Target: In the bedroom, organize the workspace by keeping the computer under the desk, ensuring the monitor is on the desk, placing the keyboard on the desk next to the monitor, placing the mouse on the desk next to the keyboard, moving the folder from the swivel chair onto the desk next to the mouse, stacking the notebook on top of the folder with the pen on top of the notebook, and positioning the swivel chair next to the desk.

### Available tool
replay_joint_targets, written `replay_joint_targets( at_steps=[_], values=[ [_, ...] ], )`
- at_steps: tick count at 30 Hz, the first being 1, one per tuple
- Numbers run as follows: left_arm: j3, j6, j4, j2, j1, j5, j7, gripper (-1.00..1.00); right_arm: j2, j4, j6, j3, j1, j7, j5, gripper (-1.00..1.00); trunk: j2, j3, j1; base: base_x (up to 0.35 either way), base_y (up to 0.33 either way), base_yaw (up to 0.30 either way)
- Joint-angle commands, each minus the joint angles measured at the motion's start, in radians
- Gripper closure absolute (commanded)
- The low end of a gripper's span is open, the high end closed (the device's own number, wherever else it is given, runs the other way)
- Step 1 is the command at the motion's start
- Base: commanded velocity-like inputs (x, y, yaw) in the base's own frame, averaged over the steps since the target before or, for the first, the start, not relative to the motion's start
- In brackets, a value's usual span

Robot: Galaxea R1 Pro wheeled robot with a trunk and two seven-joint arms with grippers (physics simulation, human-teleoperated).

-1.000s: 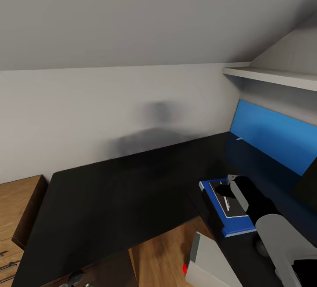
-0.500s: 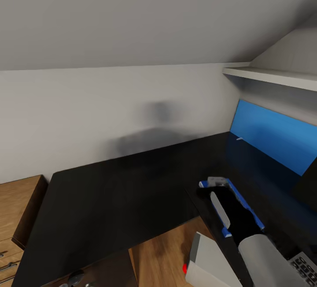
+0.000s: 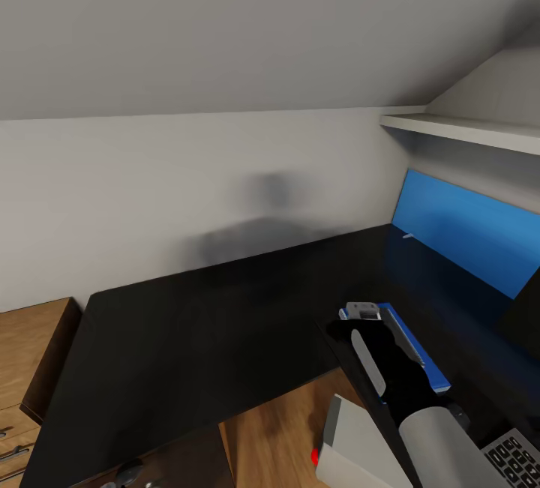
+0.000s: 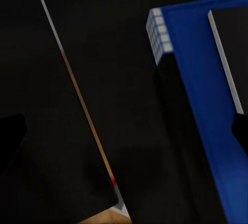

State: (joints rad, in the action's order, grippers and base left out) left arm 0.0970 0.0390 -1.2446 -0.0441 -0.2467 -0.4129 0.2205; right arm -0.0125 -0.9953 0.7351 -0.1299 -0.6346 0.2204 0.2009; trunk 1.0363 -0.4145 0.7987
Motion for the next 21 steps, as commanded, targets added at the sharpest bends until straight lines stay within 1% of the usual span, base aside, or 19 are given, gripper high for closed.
replay_joint_targets(
  at_steps=[1,21],
  values=[
    [-0.002,0.004,-0.001,-0.001,0.000,-0.010,0.003,-1.00,0.000,-0.001,0.003,-0.002,-0.001,0.010,0.011,-1.00,0.001,-0.001,0.000,0.000,0.000,0.000],
    [-0.002,0.004,-0.001,-0.001,0.000,-0.010,0.003,-1.00,-0.003,-0.002,0.002,-0.004,0.000,0.010,0.018,-1.00,0.001,-0.001,0.000,0.000,0.000,0.000]
  ],
)
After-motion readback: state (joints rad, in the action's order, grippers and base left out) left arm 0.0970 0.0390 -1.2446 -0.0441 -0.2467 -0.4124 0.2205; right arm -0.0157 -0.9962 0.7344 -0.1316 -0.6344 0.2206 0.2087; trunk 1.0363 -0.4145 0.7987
